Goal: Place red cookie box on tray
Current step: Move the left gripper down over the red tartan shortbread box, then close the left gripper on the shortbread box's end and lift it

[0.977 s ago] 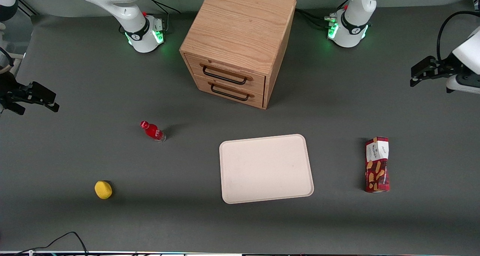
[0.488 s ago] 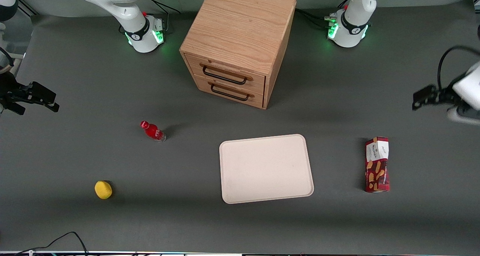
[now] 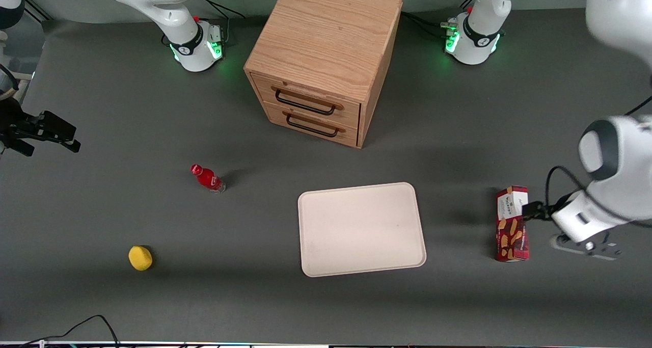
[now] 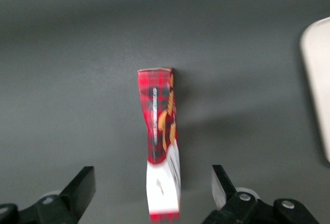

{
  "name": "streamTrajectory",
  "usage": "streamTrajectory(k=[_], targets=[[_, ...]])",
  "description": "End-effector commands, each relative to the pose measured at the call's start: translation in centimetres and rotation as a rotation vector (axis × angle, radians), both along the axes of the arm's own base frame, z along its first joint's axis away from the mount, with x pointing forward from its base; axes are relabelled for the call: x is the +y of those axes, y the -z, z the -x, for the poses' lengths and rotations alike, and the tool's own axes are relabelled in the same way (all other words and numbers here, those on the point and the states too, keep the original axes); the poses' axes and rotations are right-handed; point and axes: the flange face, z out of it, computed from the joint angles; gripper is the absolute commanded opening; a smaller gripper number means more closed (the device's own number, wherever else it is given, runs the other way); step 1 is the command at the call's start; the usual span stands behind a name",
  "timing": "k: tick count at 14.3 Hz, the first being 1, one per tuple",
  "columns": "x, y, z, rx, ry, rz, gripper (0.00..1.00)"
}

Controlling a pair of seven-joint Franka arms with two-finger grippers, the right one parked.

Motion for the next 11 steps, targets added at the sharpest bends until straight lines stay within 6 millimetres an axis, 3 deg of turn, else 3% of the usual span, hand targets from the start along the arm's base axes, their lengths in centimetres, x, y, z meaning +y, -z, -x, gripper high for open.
streamTrajectory(k=[1,4,6,7,8,9,10,11], targets=[[0.2,5.0,-1.6,0.013,0.036,-0.025,1.0],[0.2,9.3,-1.8,0.018,0.047,-0.03,1.0],[0.4,10.6,-1.8,0.026,0.084,-0.039,1.0],[1.0,10.7,-1.7,0.03,0.09,-0.041,0.8],[1.7,10.6,-1.6,0.037,0.08,-0.04,0.53],[1.9,10.6,-1.5,0.043,0.08,-0.041,0.35],[1.9,10.9,-1.4,0.051,0.08,-0.04,0.02],[2.1,11.4,-1.2,0.049,0.078,-0.04,0.0]])
